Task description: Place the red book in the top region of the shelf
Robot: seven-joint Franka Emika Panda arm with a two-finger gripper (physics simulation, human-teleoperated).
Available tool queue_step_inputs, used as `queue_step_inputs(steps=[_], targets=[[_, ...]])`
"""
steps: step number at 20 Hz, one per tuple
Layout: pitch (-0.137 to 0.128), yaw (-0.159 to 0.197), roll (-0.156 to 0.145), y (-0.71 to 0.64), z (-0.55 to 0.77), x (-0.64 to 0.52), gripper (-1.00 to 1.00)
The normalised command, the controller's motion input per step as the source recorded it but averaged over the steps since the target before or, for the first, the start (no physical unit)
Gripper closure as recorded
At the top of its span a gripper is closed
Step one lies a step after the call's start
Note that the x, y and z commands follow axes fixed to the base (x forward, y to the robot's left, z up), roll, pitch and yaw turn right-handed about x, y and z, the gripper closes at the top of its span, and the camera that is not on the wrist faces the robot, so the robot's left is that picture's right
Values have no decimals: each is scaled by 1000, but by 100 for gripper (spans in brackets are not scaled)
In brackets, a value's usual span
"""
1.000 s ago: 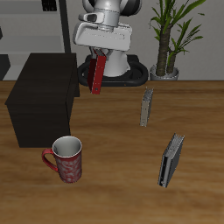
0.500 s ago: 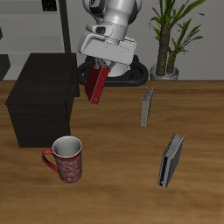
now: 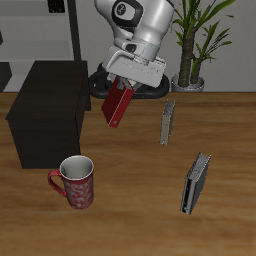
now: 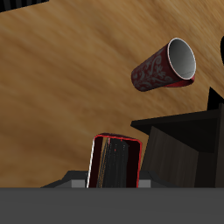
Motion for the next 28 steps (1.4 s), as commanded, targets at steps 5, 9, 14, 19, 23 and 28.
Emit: queue_step_inputs(steps=[5,9,14,19,23,28], targets=[[-23,-13,-33,259,-38,-107,100],[74,-68,-82,17,-44,-92,100],[-6,-42,-54,176,19,-79,100],[13,14,-33,282,34,49,100],[3,20,-91,165,63,256,100],[71,12,-70,171,-176,187,100]])
